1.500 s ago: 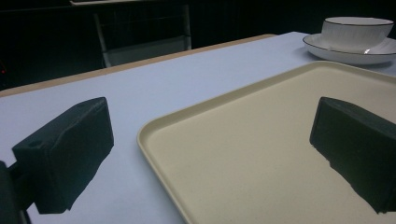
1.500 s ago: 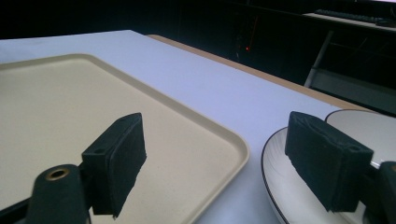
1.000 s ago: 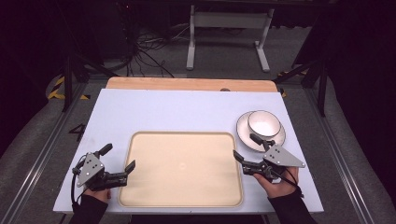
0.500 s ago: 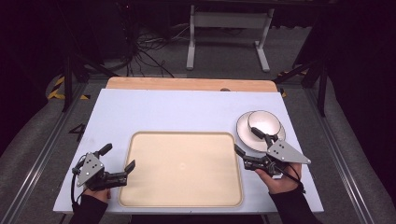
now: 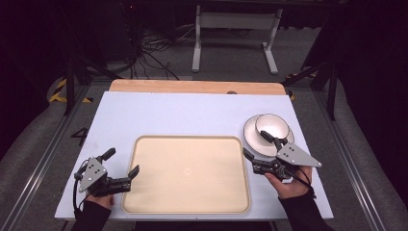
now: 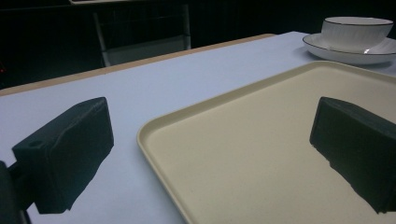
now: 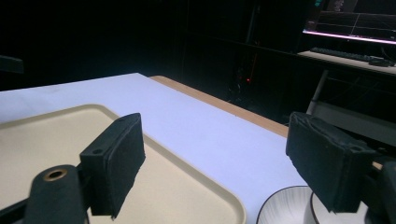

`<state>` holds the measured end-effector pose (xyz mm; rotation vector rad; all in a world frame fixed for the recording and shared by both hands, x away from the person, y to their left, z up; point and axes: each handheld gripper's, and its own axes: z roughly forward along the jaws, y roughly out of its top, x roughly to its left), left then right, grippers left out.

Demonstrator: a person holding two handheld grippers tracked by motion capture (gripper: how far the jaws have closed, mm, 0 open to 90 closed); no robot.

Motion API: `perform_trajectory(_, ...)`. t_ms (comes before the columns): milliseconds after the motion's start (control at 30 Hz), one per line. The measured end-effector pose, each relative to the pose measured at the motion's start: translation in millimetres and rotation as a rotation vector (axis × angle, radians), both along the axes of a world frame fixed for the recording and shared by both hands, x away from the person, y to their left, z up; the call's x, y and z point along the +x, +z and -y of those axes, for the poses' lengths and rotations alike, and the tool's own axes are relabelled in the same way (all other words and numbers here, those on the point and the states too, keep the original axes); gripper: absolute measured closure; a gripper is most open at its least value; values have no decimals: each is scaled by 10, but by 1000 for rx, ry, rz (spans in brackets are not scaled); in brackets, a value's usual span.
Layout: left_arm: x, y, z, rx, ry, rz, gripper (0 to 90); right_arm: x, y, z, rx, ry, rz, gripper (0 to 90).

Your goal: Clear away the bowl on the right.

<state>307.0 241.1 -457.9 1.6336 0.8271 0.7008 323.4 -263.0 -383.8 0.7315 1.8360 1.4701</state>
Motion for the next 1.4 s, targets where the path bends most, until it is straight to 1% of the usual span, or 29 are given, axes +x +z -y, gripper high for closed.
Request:
perform_trajectory(133, -2, 0, 0, 3, -1, 1, 2, 28, 36, 56, -7, -23, -4, 194)
perform_trajectory(267, -2, 0, 0, 3, -1, 1, 2, 59, 70, 128, -3, -39, -5, 194)
perform_trajectory(400, -1, 1, 1, 5, -2, 2, 2, 119, 105, 243, 2, -64, -9, 194)
perform_trajectory(533, -2, 1, 2, 5, -1, 1, 1, 148, 126, 299, 4, -80, -2, 196)
perform_trajectory(667, -2, 1, 1, 5, -1, 2, 2, 196, 160, 365, 7, -91, -7, 195)
perform_trajectory(767, -3, 1, 0, 3, -1, 1, 1, 224, 172, 413, 10, -96, -10, 196)
perform_trajectory(867, -2, 1, -1, 2, -1, 0, 1, 244, 177, 459, 24, -87, -9, 196)
perform_trajectory(933, -3, 1, 0, 2, -1, 0, 1, 259, 181, 493, 22, -91, -10, 196)
perform_trajectory(1100, -3, 0, 1, 0, 1, 0, 1, 300, 188, 581, 15, -114, -15, 196)
perform_trajectory(1400, -3, 1, 0, 3, 1, -1, 1, 354, 198, 721, 33, -150, -25, 195)
